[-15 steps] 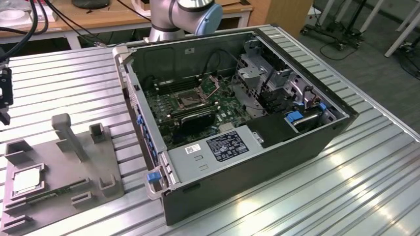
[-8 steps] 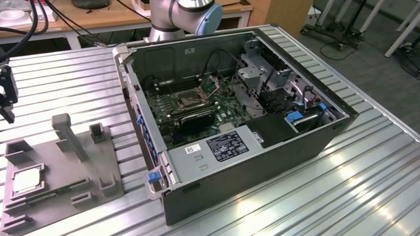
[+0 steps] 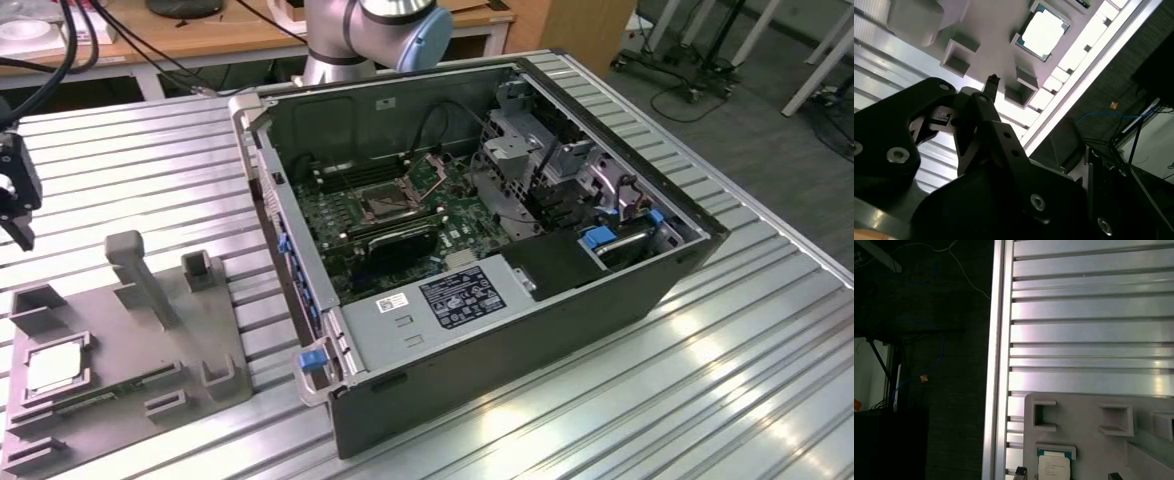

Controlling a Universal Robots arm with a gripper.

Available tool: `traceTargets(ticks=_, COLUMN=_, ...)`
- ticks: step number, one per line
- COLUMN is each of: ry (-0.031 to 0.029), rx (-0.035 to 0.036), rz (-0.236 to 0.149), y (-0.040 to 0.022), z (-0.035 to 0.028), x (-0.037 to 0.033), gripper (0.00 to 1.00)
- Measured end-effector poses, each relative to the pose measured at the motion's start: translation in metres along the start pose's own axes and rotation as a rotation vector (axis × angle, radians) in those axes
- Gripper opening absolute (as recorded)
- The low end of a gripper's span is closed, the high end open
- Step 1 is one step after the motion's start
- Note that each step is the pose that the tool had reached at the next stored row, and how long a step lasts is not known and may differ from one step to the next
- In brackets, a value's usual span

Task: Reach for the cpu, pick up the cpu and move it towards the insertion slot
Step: 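Reach for the cpu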

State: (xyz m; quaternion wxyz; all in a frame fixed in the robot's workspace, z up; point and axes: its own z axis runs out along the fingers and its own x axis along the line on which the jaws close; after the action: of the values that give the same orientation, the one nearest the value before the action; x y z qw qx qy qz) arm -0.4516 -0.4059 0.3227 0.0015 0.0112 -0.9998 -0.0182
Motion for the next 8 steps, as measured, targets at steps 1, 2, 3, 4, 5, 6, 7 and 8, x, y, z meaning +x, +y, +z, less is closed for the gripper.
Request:
traceTargets(ticks=1, ry=-0.0004, rx=-0.0001, rz=0.000, y=-0.0013, z=0.0012, x=0.0006, gripper=0.70)
traceTargets(ticks=2, ry=-0.0006, rx=-0.0001, rz=0.000, y=-0.0027, z=0.0025, x=0.0014, gripper=0.71)
traceTargets(ticks=3, ry=-0.0009, rx=-0.0001, rz=0.000, y=-0.0042, z=0.0041, x=0.0024, gripper=0.71)
traceTargets(ticks=4, ry=-0.0010, rx=-0.0001, rz=0.000, y=-0.0051, z=0.0058, x=0.0031, gripper=0.77)
traceTargets(ticks=5, ry=-0.0012, rx=-0.0002, rz=0.000, y=-0.0057, z=0.0077, x=0.0036, gripper=0.77)
traceTargets(ticks=6, ry=-0.0012, rx=-0.0001, rz=0.000, y=-0.0062, z=0.0096, x=0.0037, gripper=0.77)
traceTargets(ticks=7, ry=-0.0011, rx=-0.0001, rz=0.000, y=-0.0067, z=0.0113, x=0.0038, gripper=0.77)
traceTargets(ticks=8, ry=-0.0012, rx=-0.0001, rz=0.000, y=-0.0070, z=0.0131, x=0.0039, gripper=0.77)
